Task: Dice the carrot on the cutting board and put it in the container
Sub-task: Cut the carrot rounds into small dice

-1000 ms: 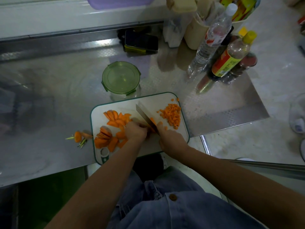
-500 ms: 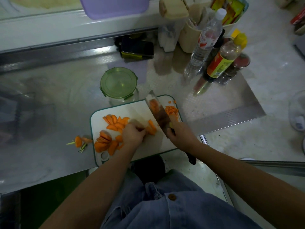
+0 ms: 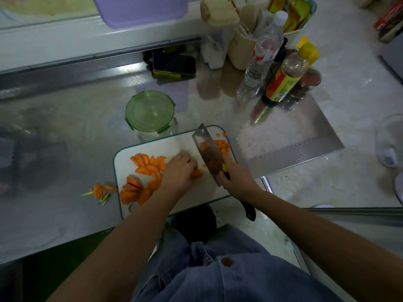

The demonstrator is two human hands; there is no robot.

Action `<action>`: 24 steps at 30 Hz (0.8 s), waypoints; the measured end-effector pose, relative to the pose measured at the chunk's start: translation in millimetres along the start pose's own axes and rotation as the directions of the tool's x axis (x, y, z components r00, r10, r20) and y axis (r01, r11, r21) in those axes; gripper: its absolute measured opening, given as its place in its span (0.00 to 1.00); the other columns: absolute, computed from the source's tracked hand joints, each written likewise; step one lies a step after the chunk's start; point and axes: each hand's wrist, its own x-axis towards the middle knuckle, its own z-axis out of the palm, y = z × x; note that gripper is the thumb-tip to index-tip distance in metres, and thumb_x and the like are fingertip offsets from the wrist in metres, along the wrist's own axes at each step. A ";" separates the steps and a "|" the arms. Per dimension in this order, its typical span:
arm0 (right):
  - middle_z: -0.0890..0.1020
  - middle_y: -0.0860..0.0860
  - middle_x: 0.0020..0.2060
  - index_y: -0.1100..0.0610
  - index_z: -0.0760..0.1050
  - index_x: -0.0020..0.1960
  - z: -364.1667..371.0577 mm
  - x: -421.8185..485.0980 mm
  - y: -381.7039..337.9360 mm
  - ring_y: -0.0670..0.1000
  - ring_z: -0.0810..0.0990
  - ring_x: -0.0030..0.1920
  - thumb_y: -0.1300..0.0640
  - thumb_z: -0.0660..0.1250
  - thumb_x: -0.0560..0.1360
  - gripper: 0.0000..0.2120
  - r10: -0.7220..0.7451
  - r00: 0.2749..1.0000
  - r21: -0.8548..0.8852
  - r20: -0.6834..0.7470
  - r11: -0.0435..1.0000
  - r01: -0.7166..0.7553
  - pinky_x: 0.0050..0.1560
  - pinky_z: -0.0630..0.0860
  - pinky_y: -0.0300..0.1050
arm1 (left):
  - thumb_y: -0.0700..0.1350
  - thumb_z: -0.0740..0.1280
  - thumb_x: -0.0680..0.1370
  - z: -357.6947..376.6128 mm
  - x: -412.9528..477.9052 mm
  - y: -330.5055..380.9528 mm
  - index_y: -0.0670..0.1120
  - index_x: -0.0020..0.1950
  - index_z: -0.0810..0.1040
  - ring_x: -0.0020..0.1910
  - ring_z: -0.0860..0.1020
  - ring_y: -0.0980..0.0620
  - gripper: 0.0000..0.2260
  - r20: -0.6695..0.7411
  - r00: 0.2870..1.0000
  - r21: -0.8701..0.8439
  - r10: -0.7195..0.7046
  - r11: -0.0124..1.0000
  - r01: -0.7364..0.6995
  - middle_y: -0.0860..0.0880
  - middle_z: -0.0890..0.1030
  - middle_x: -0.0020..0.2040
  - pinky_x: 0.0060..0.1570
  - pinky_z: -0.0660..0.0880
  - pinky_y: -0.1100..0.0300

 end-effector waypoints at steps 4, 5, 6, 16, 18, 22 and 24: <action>0.77 0.54 0.33 0.58 0.63 0.68 1.0 0.7 0.2 0.55 0.76 0.32 0.58 0.60 0.78 0.20 -0.016 1.000 -0.075 0.020 0.997 0.017 0.34 0.72 0.46 | 0.45 0.69 0.72 6.2 -12.6 -2.1 0.47 0.58 0.76 0.56 0.71 0.45 0.15 -0.029 1.000 -0.042 -0.008 0.999 0.006 0.45 0.75 0.56 0.50 0.66 0.55; 0.78 0.56 0.34 0.58 0.63 0.67 0.5 2.0 0.5 0.57 0.78 0.34 0.58 0.61 0.77 0.19 -0.018 1.000 -0.082 0.025 0.996 0.020 0.34 0.72 0.47 | 0.45 0.70 0.71 7.5 -14.2 -3.8 0.46 0.59 0.77 0.56 0.71 0.45 0.17 -0.045 0.999 -0.106 -0.026 0.994 0.021 0.44 0.75 0.56 0.52 0.66 0.55; 0.80 0.57 0.34 0.57 0.64 0.67 0.7 3.4 1.7 0.58 0.79 0.35 0.58 0.61 0.77 0.19 -0.015 1.000 -0.074 0.027 0.997 0.017 0.35 0.74 0.49 | 0.45 0.70 0.71 8.1 -15.2 -4.7 0.45 0.59 0.77 0.56 0.72 0.45 0.17 -0.074 0.995 -0.203 -0.068 0.978 0.052 0.44 0.75 0.55 0.53 0.66 0.57; 0.78 0.59 0.33 0.53 0.67 0.65 -15.3 0.3 -6.0 0.49 0.72 0.24 0.60 0.61 0.78 0.16 0.168 0.961 0.577 0.217 0.772 -0.266 0.23 0.69 0.41 | 0.42 0.57 0.82 -29.9 13.6 34.0 0.39 0.51 0.78 0.43 0.79 0.46 0.11 0.551 0.750 -0.806 -0.365 -0.465 0.366 0.43 0.81 0.45 0.43 0.78 0.55; 0.78 0.60 0.34 0.51 0.68 0.64 -14.0 0.0 -5.9 0.49 0.71 0.24 0.60 0.61 0.78 0.15 0.174 0.955 0.600 0.242 0.746 -0.288 0.23 0.69 0.40 | 0.40 0.57 0.81 -32.1 15.1 38.2 0.39 0.50 0.77 0.44 0.79 0.45 0.10 0.608 0.734 -0.727 -0.303 -0.583 0.362 0.42 0.80 0.45 0.46 0.77 0.53; 0.77 0.64 0.35 0.52 0.68 0.64 -11.5 1.5 -1.4 0.49 0.71 0.24 0.59 0.61 0.77 0.16 0.179 0.958 0.644 0.224 0.710 -0.283 0.24 0.69 0.40 | 0.35 0.57 0.81 -31.5 13.7 38.1 0.40 0.49 0.77 0.40 0.79 0.48 0.09 0.599 0.716 -0.753 -0.359 -0.557 0.350 0.43 0.80 0.42 0.42 0.78 0.57; 0.78 0.63 0.36 0.50 0.67 0.66 -11.1 1.2 0.9 0.49 0.71 0.24 0.60 0.60 0.78 0.17 0.209 0.959 0.646 0.193 0.708 -0.285 0.24 0.69 0.40 | 0.34 0.57 0.81 -29.5 10.4 33.9 0.39 0.51 0.77 0.39 0.79 0.48 0.09 0.568 0.710 -0.797 -0.416 -0.494 0.348 0.44 0.80 0.41 0.41 0.78 0.57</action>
